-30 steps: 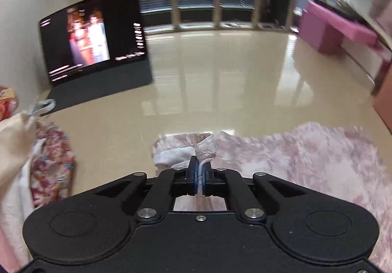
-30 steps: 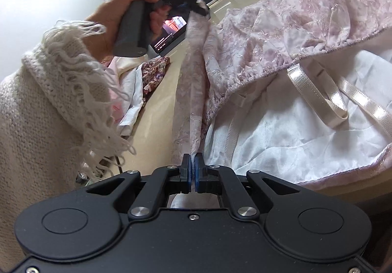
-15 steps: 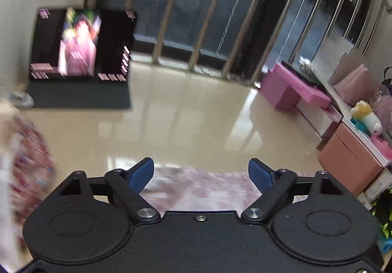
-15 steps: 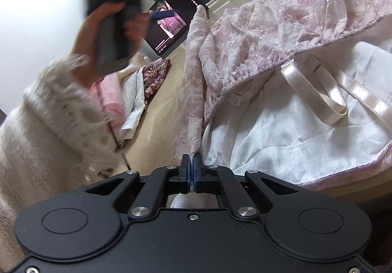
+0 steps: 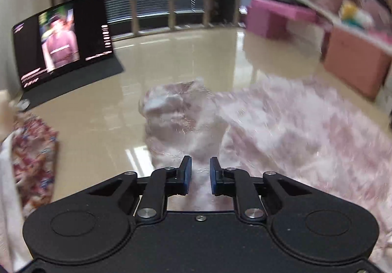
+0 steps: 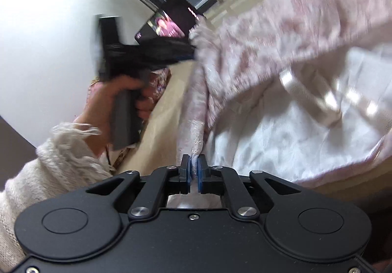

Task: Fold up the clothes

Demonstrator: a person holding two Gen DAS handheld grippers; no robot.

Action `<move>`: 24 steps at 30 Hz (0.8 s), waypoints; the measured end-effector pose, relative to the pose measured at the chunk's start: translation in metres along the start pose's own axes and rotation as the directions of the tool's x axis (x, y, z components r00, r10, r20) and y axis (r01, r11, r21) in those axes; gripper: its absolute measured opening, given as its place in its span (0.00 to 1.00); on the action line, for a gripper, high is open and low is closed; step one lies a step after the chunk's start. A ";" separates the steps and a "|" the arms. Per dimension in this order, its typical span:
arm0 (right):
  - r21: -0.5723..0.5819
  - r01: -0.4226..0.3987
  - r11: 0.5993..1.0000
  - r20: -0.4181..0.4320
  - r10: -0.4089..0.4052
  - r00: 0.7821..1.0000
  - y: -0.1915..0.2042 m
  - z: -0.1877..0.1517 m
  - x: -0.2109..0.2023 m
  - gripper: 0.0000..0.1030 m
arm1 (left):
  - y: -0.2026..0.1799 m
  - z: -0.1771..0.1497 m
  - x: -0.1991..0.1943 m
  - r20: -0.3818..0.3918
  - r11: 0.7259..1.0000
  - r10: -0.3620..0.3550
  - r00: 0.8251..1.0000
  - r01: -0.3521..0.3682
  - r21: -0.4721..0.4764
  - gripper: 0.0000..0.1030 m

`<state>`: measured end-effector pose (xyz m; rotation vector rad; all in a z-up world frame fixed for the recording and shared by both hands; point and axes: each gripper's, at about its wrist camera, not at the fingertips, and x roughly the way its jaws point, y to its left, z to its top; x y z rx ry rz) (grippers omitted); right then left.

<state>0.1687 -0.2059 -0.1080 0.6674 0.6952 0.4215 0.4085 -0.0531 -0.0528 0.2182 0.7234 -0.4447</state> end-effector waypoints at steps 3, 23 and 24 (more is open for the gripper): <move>-0.143 0.068 0.987 0.063 -0.059 0.996 0.023 0.004 -0.014 0.07 | -0.013 0.002 0.006 0.011 0.999 0.016 1.000 -0.017 0.040 0.16; -0.719 0.174 0.672 0.099 -0.149 0.984 0.098 0.015 0.015 0.17 | -0.020 -0.001 0.011 0.037 0.998 -0.006 0.999 0.004 0.068 0.17; -0.715 0.179 0.676 0.074 -0.182 0.981 0.093 0.016 0.026 0.17 | -0.020 -0.001 0.011 0.039 0.998 -0.005 0.999 0.002 0.070 0.17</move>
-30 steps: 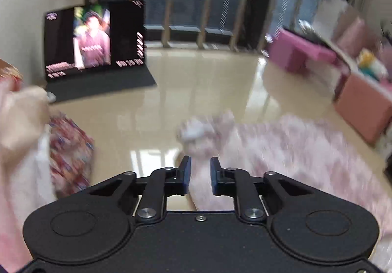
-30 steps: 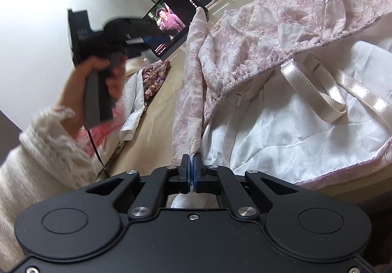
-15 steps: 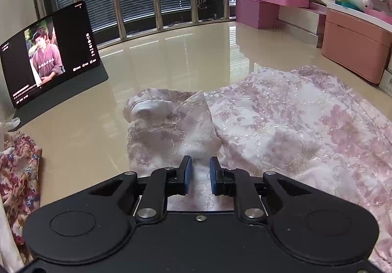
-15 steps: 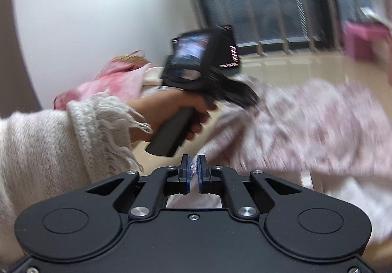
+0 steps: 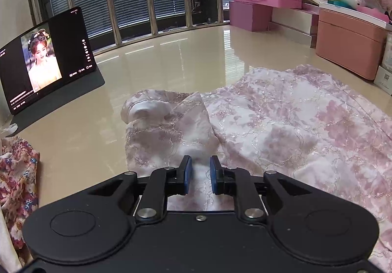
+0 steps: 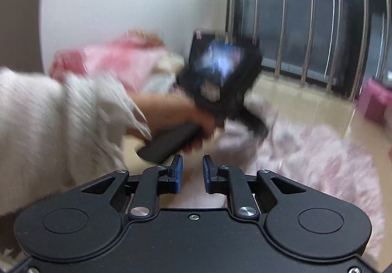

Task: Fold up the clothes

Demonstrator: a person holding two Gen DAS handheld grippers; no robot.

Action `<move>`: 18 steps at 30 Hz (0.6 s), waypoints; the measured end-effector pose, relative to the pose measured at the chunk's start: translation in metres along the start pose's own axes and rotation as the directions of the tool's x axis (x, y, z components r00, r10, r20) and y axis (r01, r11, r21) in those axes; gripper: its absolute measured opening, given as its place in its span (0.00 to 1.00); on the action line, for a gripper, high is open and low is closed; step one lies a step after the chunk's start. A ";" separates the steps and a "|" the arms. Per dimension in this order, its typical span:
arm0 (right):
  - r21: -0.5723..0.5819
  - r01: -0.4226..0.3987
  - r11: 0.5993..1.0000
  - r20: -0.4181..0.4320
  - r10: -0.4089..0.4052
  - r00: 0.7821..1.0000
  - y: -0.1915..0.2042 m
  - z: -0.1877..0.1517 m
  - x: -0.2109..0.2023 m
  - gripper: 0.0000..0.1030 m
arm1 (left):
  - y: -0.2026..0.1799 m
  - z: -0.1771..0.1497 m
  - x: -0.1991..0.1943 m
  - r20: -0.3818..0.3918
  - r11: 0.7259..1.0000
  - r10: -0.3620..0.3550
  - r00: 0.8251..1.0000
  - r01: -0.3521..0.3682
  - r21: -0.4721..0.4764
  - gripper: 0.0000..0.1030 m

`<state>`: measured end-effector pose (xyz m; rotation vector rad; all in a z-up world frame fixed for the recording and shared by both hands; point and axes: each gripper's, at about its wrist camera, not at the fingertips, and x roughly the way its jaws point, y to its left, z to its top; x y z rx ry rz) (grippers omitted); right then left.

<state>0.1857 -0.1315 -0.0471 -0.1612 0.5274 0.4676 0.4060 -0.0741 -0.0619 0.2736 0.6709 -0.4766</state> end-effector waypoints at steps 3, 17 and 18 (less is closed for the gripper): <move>0.046 0.017 0.999 -0.117 -0.011 0.993 -0.007 -0.013 0.028 0.17 | -0.001 0.001 0.000 0.003 1.000 0.003 1.000 -0.003 0.010 0.17; 0.056 0.040 0.998 -0.097 -0.034 0.995 0.002 -0.032 0.016 0.19 | 0.030 0.037 0.046 0.007 0.996 0.061 0.998 -0.061 -0.063 0.26; 0.054 0.040 0.998 -0.095 -0.034 0.995 0.002 -0.032 0.015 0.19 | 0.030 0.038 0.048 0.008 0.996 0.063 0.998 -0.062 -0.061 0.26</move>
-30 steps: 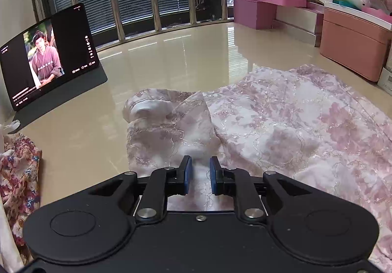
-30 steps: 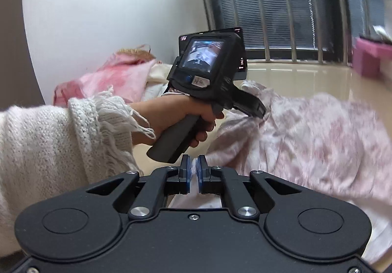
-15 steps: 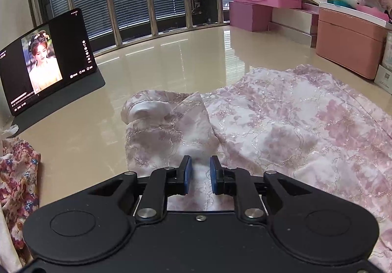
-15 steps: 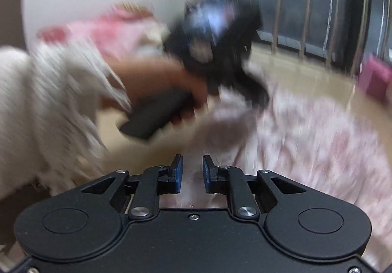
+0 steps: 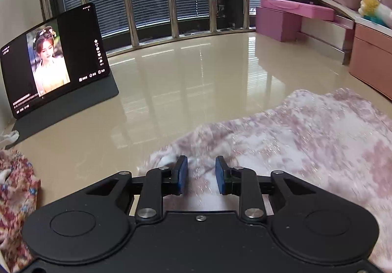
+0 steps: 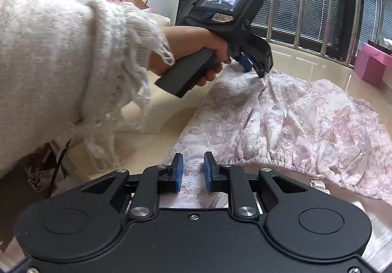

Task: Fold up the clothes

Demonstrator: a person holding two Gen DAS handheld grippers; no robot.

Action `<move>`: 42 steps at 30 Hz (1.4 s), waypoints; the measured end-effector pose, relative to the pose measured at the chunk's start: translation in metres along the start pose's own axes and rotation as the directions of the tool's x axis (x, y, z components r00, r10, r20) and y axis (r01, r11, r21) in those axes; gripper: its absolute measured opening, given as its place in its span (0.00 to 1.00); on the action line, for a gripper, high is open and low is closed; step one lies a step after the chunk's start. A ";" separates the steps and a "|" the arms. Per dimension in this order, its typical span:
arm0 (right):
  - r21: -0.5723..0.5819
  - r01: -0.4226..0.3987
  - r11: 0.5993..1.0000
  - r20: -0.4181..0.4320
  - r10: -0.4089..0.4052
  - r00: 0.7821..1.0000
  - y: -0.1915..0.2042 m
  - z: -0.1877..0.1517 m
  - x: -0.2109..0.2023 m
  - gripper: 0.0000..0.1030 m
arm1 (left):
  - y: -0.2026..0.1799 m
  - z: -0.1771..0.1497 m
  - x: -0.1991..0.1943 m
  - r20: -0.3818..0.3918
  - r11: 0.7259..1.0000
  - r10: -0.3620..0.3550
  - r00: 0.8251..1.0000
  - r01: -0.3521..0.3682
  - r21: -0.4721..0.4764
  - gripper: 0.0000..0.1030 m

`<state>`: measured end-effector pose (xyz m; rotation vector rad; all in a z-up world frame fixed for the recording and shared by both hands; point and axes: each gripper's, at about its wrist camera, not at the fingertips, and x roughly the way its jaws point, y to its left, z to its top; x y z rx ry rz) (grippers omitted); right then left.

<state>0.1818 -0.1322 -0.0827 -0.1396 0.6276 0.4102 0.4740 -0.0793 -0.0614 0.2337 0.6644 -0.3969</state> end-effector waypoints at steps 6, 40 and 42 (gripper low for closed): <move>-0.008 -0.009 1.000 0.001 0.009 1.000 0.002 0.000 -0.002 0.19 | -0.006 0.008 -0.010 0.009 1.000 0.021 1.000 -0.022 0.007 0.58; 0.785 0.045 0.617 0.030 -0.110 0.993 -0.216 -0.081 -0.095 0.50 | -0.100 -0.033 -0.220 -0.001 0.996 -0.073 0.997 0.073 0.059 1.00; 0.815 0.014 0.580 0.048 -0.091 0.995 -0.222 -0.084 -0.094 0.50 | -0.106 -0.029 -0.228 -0.003 0.995 -0.083 0.997 0.083 0.060 1.00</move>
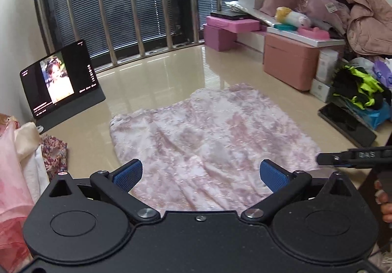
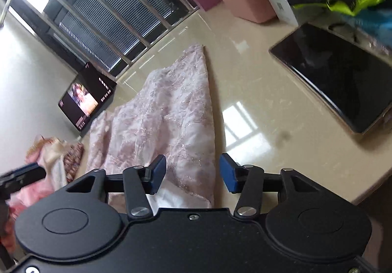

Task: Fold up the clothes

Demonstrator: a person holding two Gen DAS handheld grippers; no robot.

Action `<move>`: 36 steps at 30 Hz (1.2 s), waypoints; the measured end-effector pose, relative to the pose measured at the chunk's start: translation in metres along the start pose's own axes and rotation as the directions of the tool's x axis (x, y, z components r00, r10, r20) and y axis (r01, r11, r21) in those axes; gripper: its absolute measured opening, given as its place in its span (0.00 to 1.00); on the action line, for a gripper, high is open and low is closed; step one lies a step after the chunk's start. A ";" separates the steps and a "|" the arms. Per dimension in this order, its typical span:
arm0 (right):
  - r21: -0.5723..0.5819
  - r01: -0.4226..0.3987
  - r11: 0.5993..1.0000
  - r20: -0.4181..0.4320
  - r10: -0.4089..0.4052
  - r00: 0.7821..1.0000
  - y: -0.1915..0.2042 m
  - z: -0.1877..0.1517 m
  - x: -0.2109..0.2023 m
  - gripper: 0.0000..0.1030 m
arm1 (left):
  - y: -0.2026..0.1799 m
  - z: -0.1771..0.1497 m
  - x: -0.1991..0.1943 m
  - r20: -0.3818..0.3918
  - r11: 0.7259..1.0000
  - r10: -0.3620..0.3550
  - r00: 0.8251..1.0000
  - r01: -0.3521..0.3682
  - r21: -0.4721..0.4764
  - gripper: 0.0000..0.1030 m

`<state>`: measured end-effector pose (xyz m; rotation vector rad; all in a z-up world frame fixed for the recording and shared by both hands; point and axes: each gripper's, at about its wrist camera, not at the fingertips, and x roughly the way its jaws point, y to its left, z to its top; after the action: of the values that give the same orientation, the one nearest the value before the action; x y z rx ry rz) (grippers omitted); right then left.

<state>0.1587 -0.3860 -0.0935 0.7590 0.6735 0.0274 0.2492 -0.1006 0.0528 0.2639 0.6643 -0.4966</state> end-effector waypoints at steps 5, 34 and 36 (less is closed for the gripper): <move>0.145 -0.070 0.987 -0.003 0.072 0.997 -0.021 0.004 0.001 0.48 | -0.012 0.008 -0.015 -0.005 0.999 -0.038 0.999 0.038 -0.033 1.00; -0.641 0.146 0.753 0.118 -0.091 0.989 0.074 -0.023 0.009 0.02 | -0.177 0.119 0.208 -0.361 0.965 0.198 0.911 -0.118 0.233 0.92; -0.685 0.163 0.710 0.130 -0.101 0.986 0.080 -0.028 0.007 0.02 | -0.181 0.113 0.237 -0.404 0.956 0.239 0.883 -0.142 0.256 0.83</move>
<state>0.1658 -0.3076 -0.0604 -0.0277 0.5737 0.1117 0.3745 -0.3824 -0.0285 0.6576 1.0061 -0.3190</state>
